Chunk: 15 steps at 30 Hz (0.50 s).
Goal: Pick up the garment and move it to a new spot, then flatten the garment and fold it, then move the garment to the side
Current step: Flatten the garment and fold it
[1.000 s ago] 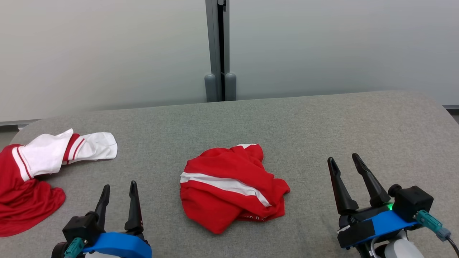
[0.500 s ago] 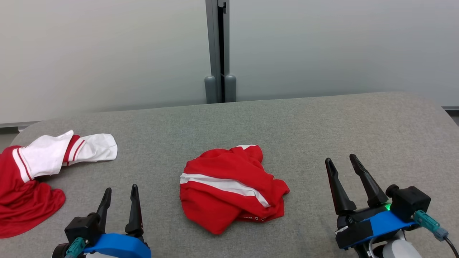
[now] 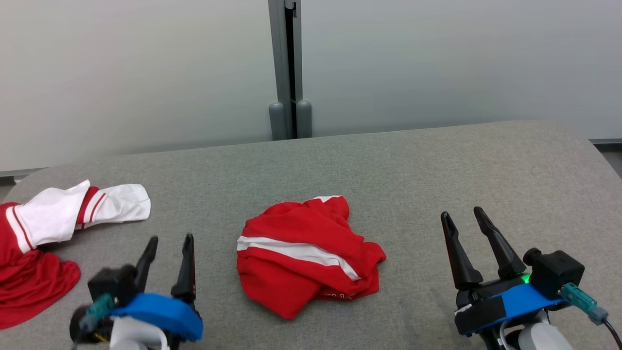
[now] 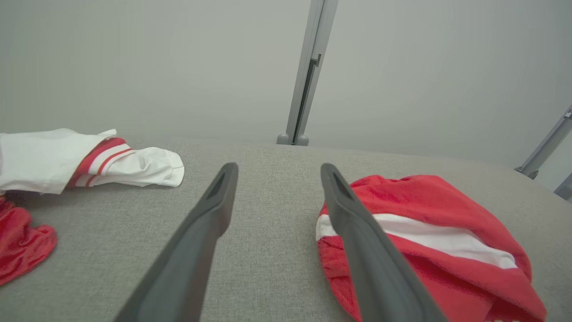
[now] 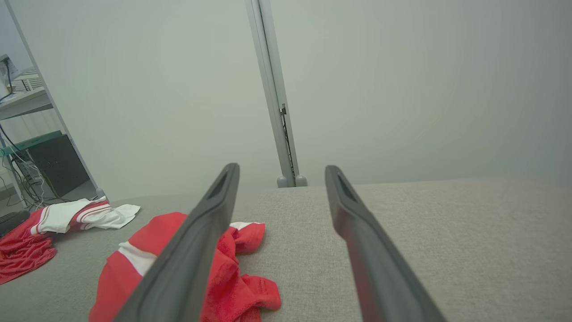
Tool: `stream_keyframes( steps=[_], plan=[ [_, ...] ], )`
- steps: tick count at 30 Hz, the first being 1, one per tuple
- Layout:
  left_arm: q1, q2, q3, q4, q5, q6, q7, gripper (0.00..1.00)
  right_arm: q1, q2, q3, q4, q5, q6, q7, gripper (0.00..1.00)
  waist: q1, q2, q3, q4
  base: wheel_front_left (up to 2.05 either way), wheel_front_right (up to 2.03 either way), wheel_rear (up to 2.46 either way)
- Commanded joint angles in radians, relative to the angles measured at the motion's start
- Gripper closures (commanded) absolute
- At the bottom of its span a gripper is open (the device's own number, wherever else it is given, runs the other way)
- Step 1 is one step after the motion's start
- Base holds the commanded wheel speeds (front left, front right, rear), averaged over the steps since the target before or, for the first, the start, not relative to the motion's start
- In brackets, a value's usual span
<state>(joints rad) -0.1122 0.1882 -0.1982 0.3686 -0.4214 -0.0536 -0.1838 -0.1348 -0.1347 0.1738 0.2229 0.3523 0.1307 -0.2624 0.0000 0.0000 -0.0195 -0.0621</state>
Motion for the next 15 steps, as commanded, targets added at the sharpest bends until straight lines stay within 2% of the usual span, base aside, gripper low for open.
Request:
stream_keyframes(
  steps=[1,3,7,9,13,15],
  plan=[
    [-0.028,0.012,0.001,-0.010,-0.001,-0.006,0.012,0.00,-0.006,0.000,-0.002,0.000,0.004,0.000,-0.003,0.00,0.0000,0.0000,0.000,-0.003,0.00,0.00,0.00],
    [-0.056,0.024,-0.009,-0.014,-0.028,-0.024,0.089,0.00,-0.006,0.004,-0.005,-0.002,0.005,0.000,-0.003,0.00,0.0000,0.0000,0.001,-0.009,0.00,0.00,0.00],
    [-0.134,0.078,-0.029,0.010,-0.119,-0.060,0.324,0.00,-0.012,0.010,0.000,0.000,0.005,0.000,-0.003,0.00,0.0000,0.0000,0.002,-0.030,0.00,0.00,0.00],
    [-0.165,0.126,-0.066,0.029,-0.143,-0.071,0.452,0.00,-0.020,0.011,0.004,0.000,0.008,0.000,-0.003,0.00,0.0000,0.0000,0.005,-0.048,0.00,0.00,0.00],
    [-0.210,0.176,-0.137,0.047,-0.257,-0.079,0.658,0.00,-0.023,0.013,0.000,0.000,0.011,0.000,-0.003,0.00,0.0000,0.0000,0.013,-0.083,0.00,0.00,0.00],
    [-0.229,0.213,-0.183,0.044,-0.310,-0.079,0.723,0.00,-0.027,0.011,0.001,0.003,0.013,0.000,-0.003,0.00,0.0000,0.0000,0.020,-0.102,0.00,0.00,0.00]
  ],
)
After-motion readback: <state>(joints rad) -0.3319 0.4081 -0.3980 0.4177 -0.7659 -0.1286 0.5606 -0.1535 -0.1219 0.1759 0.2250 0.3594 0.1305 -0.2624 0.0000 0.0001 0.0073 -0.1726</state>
